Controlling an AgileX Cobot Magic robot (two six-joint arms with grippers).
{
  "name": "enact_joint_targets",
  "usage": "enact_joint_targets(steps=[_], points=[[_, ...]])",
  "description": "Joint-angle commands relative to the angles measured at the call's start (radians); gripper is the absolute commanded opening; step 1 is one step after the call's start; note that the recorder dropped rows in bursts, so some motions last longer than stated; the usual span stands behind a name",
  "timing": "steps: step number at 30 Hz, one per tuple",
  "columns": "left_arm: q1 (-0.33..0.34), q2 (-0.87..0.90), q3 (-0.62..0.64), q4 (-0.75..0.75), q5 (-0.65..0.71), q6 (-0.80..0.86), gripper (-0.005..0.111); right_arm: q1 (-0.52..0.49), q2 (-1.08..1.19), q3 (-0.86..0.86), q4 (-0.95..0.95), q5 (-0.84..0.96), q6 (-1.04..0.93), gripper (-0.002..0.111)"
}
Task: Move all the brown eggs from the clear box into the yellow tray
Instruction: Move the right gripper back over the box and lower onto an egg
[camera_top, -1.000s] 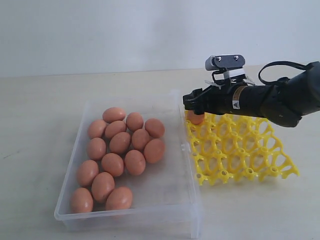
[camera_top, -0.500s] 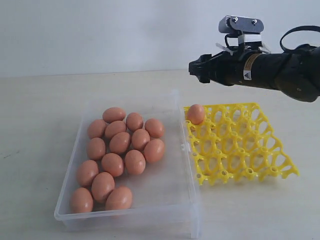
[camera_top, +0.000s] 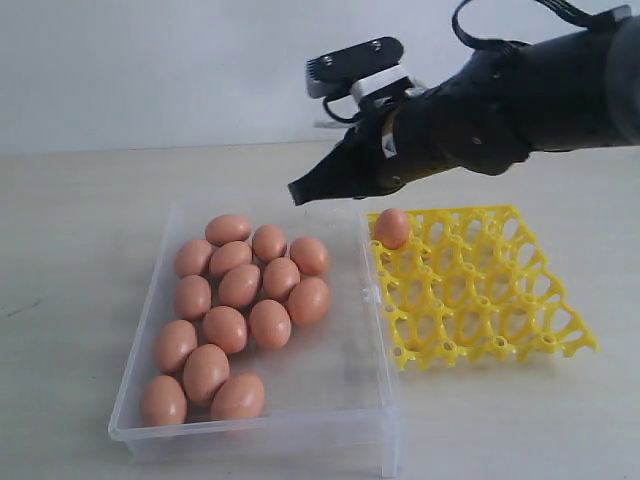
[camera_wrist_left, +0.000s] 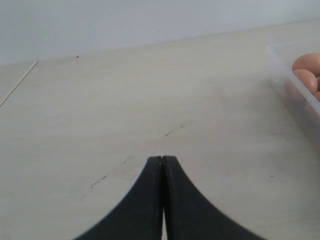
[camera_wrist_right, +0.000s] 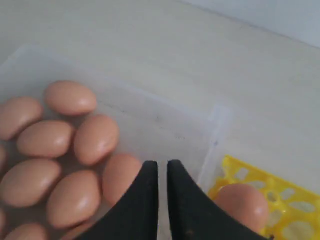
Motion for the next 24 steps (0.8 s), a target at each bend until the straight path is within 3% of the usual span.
enact_joint_targets(steps=[1,2,4,10,24], points=[[0.002,-0.006,-0.004,-0.001,-0.006,-0.005,0.0,0.098,0.034,-0.14,0.44,0.378,-0.426,0.008],[0.002,-0.006,-0.004,-0.001,-0.006,-0.005,0.0,0.12,0.076,-0.215,0.581,0.569,-0.536,0.011],[0.002,-0.006,-0.004,-0.001,-0.006,-0.005,0.0,0.14,0.127,-0.298,0.675,0.718,-0.614,0.018],[0.002,-0.006,-0.004,-0.001,-0.006,-0.005,0.0,0.195,0.261,-0.42,0.666,0.79,-0.556,0.05],[0.002,-0.006,-0.004,-0.001,-0.006,-0.005,0.0,0.22,0.435,-0.492,0.712,0.831,-0.38,0.054]])
